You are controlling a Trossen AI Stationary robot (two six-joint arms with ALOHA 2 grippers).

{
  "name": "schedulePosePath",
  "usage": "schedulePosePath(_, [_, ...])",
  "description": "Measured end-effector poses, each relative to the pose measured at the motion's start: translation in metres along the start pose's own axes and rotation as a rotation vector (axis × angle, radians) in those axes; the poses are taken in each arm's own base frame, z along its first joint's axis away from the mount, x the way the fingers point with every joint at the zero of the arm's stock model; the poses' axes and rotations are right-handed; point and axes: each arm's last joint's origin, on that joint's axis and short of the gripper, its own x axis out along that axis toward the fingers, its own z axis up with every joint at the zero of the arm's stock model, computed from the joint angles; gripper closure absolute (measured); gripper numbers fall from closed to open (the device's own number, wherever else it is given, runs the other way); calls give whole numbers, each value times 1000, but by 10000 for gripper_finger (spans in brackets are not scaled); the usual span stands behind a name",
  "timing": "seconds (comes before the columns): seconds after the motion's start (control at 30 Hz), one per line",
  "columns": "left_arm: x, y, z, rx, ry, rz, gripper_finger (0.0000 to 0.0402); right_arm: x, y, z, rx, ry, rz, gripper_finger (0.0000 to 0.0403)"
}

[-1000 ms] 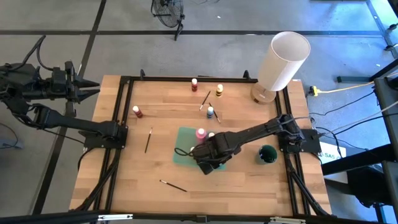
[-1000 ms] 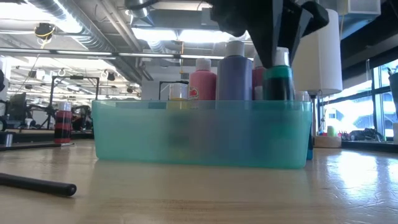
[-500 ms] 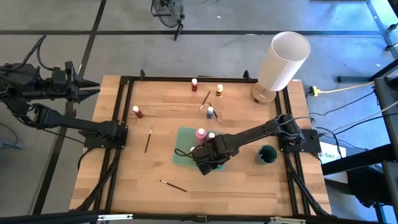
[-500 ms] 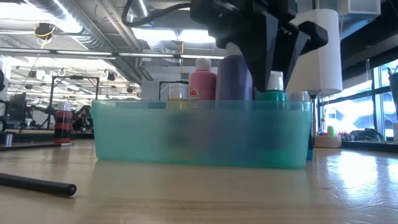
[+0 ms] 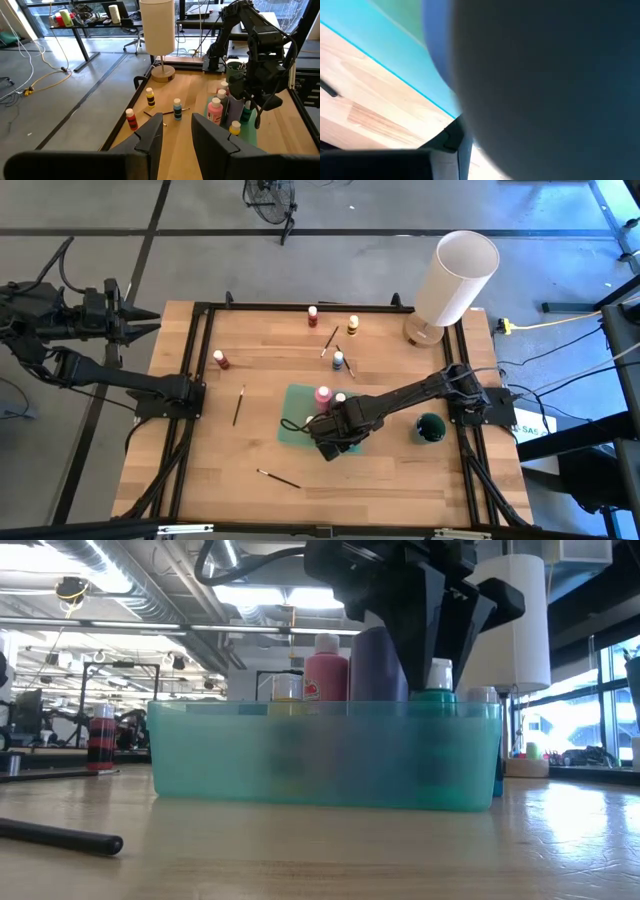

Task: Pick & Place Paint Supplies
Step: Put the green paint bottle into the light green bin, then put the black eyeshadow brush into the green cup

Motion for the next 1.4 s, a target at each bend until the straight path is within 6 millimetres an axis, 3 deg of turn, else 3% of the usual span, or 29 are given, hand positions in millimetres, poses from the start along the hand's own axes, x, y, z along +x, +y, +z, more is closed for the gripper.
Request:
schedulePosePath(0.3, [0, 0, 0, 18, 0, 0, 304, 0, 1, 0, 7, -3, 8, 238])
schedulePosePath(0.7, [0, 0, 0, 17, 0, 0, 304, -1, 0, 0, 33, 4, 5, 218])
schedulePosePath(1.13, [0, 0, 0, 18, 0, 0, 304, -21, 5, -1, 26, 16, 46, 206])
schedulePosePath(1.4, [0, -1, -1, 19, 7, -44, 304, -46, 4, 2, 64, 24, 59, 206])
